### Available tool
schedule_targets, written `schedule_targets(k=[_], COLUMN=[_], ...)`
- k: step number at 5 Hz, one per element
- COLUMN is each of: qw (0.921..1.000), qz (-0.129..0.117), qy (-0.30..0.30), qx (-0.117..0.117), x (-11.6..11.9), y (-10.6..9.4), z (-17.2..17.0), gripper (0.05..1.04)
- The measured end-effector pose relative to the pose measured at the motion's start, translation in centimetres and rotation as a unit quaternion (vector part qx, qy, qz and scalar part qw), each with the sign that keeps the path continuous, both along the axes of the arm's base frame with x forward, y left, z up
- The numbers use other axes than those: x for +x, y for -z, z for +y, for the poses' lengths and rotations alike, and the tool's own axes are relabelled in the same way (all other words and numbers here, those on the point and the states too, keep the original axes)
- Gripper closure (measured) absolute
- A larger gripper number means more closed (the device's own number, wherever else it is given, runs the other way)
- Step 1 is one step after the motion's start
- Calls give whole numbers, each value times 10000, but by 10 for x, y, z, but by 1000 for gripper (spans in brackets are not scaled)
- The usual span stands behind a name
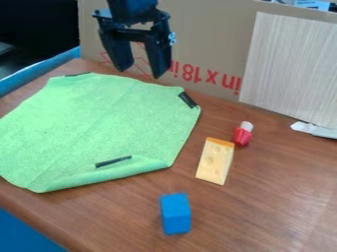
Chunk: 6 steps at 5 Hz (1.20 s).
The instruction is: Fold the cloth from bottom right to top left
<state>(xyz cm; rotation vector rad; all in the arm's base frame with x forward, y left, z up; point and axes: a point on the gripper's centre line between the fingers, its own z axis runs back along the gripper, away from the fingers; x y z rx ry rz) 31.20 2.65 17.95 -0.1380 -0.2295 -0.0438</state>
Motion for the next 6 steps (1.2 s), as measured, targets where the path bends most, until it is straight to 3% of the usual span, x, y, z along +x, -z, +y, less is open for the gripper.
schedule_targets(k=[1, 2, 3, 4, 5, 6], qw=[9999, 9971, 9878, 9778, 9721, 9656], qz=[153, 539, 841, 966, 920, 774], qy=[11, 494, 1287, 1860, 2144, 2463], qx=[-41, -194, -239, 13, 223, 321], x=[0, 2, -8, -23, -32, -31], y=[8, 28, 53, 79, 99, 104], z=[0, 11, 14, 19, 22, 23], gripper=[82, 82, 82, 82, 82, 82])
